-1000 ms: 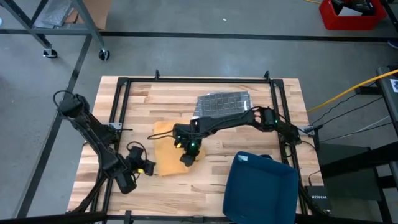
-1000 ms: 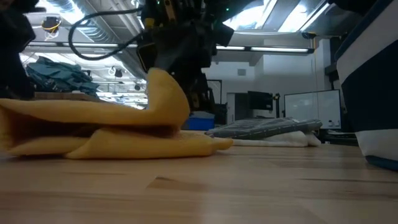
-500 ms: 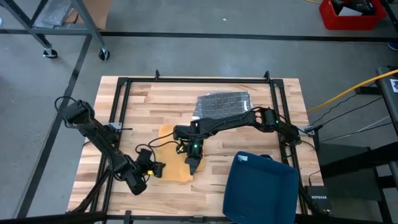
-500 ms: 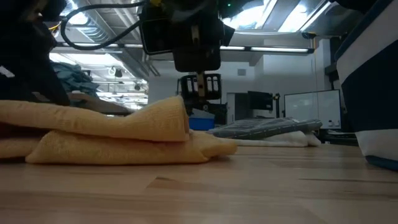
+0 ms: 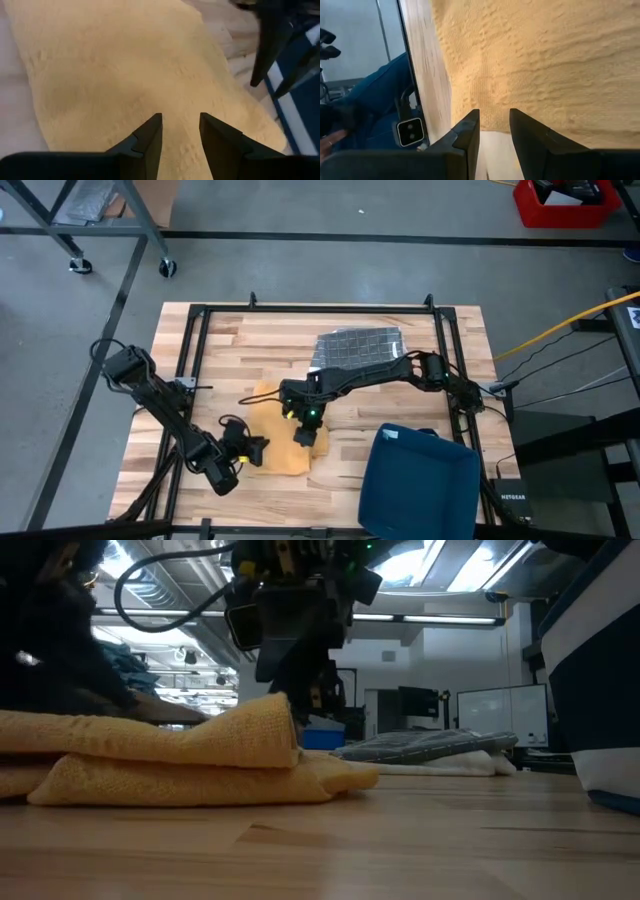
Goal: Fold towel
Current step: Stack the yellow kitchen towel onto the gray kitchen towel
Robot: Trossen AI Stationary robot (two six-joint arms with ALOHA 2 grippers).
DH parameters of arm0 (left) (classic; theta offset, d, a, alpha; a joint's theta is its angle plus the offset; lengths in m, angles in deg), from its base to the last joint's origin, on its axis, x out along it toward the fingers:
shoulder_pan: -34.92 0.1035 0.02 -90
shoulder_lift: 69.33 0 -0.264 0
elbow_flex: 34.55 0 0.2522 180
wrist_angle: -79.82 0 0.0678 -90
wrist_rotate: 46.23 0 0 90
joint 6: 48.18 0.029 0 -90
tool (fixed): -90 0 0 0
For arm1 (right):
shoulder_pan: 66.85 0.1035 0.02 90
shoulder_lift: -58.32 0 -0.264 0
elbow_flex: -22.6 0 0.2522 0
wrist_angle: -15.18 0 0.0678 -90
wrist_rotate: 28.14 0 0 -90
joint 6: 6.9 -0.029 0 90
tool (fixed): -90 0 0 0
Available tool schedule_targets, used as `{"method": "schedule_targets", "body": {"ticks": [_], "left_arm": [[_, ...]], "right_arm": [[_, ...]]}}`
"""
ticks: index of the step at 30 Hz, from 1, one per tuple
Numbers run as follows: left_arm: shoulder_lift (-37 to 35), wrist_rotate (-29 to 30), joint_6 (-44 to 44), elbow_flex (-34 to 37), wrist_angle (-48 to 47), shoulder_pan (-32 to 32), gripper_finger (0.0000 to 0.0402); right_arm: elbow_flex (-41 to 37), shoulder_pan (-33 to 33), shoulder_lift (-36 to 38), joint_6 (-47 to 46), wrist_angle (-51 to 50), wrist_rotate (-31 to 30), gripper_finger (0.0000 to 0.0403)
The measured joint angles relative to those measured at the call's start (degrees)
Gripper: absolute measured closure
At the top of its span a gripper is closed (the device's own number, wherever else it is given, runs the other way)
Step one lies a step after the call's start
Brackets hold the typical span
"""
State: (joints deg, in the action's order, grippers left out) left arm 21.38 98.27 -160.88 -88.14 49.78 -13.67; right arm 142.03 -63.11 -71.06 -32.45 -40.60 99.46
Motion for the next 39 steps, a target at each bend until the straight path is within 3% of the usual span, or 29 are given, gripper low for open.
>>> {"method": "schedule_targets", "body": {"ticks": [3, 7, 12, 19, 21, 31, 35, 39], "left_arm": [[-0.32, 0.53, 5.31, 0.00, -0.21, 0.32, 0.0279], [-0.55, 0.17, 2.73, 0.00, -0.26, 0.60, 0.0279], [-4.97, 0.37, -2.58, -0.02, -7.55, -0.23, 0.0279], [-16.95, -0.22, -8.59, -0.02, -30.42, -3.02, 0.0279], [-19.94, -1.67, -9.91, -0.02, -35.19, -3.61, 0.0279], [-24.69, -8.55, -1.35, 0.00, -39.85, -3.95, 0.0279], [-24.67, -10.67, 1.05, 0.00, -39.89, -3.89, 0.0279], [-24.67, -12.38, -2.56, 0.24, -40.27, -3.88, 0.0279]], "right_arm": [[0.00, -0.01, 0.00, -1.37, 0.15, 1.22, 0.0292], [-0.04, -0.78, 0.57, -2.96, -0.37, 2.68, 0.0292], [0.00, -0.86, 5.44, -0.41, -2.38, -4.89, 0.0292], [-0.73, 0.10, 13.51, 3.38, -8.99, -20.95, 0.0292], [-3.30, 0.71, 15.00, 2.93, -9.16, -23.16, 0.0292], [-23.90, 6.60, 18.23, -18.90, 6.78, -23.10, 0.0292], [-25.97, 8.09, 18.23, -24.73, 12.77, -26.43, 0.0292], [-25.97, 8.35, 18.23, -27.11, 14.43, -32.59, 0.0292]]}}
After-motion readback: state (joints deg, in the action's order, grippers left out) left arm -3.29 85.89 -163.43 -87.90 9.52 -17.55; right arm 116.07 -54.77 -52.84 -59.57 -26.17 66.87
